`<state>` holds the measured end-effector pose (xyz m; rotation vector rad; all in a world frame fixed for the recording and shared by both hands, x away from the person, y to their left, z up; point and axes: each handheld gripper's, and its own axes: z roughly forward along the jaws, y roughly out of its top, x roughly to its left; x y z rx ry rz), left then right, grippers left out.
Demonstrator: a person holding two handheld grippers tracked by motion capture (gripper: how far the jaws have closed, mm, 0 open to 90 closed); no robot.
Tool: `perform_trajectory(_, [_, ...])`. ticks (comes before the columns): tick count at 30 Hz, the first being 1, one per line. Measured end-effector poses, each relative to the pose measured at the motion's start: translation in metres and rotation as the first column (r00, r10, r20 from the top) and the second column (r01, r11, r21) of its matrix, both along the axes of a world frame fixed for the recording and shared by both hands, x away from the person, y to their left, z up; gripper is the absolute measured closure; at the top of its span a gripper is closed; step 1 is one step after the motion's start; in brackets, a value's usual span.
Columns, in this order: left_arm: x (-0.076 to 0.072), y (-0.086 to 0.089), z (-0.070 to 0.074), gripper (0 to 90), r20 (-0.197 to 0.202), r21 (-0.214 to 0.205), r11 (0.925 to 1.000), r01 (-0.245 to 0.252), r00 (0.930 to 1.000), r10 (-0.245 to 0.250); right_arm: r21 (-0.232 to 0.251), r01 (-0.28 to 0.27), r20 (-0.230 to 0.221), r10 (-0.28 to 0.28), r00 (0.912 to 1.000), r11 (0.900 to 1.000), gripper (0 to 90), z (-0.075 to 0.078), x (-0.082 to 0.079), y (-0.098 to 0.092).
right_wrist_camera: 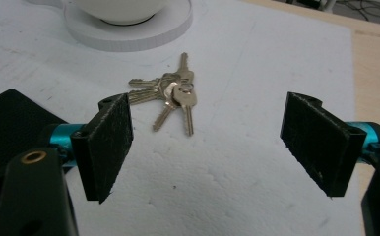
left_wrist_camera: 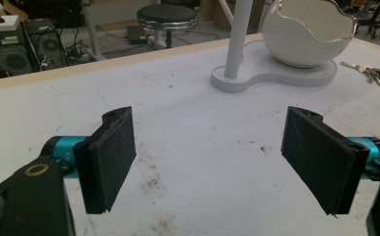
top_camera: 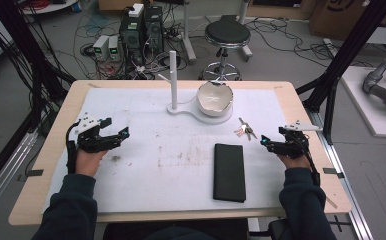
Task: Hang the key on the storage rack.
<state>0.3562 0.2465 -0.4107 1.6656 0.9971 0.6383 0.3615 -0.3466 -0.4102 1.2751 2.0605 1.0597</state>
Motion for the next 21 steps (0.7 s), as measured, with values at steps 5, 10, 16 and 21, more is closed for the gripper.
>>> perform_trajectory(5, [0.001, -0.004, -0.002, 21.1, -0.009, 0.012, 0.9999, 0.011, 0.9999, -0.011, -0.047, 0.004, 0.021, -0.003, 0.9998, 0.9989, 24.4, -0.006, 0.008, 0.017])
perform_trajectory(10, [0.002, -0.004, -0.004, 21.2, -0.015, 0.008, 0.9999, 0.013, 0.9998, -0.013, -0.099, -0.011, -0.028, 0.008, 0.9996, 0.9950, 30.4, -0.023, 0.030, 0.030])
perform_trajectory(16, [0.004, -0.004, -0.005, 21.5, -0.035, -0.004, 0.9998, 0.022, 0.9992, -0.022, -0.134, -0.028, -0.119, 0.012, 0.9928, 0.9906, 37.5, -0.040, 0.050, 0.036])
perform_trajectory(21, [0.004, -0.006, -0.008, 21.7, -0.051, 0.002, 0.9996, 0.029, 0.9983, -0.029, -0.140, -0.078, -0.123, 0.061, 0.9906, 0.9871, 50.1, -0.040, 0.057, 0.050])
